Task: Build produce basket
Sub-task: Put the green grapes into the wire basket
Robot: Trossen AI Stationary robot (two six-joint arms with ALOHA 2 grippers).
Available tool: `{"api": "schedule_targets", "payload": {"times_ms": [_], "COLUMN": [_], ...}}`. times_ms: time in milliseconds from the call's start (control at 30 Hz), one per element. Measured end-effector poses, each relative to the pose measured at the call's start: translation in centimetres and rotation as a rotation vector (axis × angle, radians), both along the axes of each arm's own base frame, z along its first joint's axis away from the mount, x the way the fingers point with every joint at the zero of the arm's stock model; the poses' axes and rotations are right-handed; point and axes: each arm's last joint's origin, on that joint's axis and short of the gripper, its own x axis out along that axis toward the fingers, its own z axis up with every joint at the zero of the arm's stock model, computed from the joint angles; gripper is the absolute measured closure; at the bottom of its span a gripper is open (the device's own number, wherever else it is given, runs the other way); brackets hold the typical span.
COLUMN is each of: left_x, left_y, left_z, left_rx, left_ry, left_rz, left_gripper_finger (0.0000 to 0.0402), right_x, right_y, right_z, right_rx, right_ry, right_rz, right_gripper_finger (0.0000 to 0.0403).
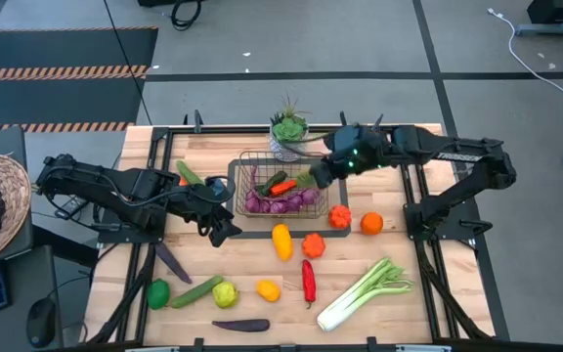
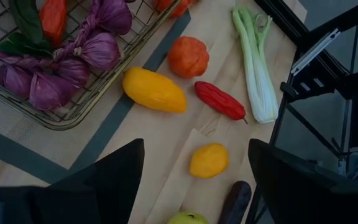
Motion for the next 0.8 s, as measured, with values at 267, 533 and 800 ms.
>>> {"api": "schedule_targets", "payload": {"times_ms": [267,533,800], "left_x": [0.0,0.1,0.1], "left_y": [0.0,0.4,0.4], "left_z": [0.0,0.0,0.0], "left_rx": [0.011,0.056,0.067], "left_ry": [-0.001,-0.010,-0.016], "left_rz": [0.008,0.051,0.039], "left_gripper_finger": [0.0109,0.0109,0.0109], "right_x": [2.3,4.2,1.9], "right_y": [-2.1,-2.3,-1.6], "right_z": [-1.4,-4.3,-3.9], "right_rx": [0.009,0.043,0.083], "right_ry": [0.000,0.127,0.234], "right_rz": [0.039,0.091,0.098], "right_gripper_finger": [0.0332,0.0197,0.0117]}}
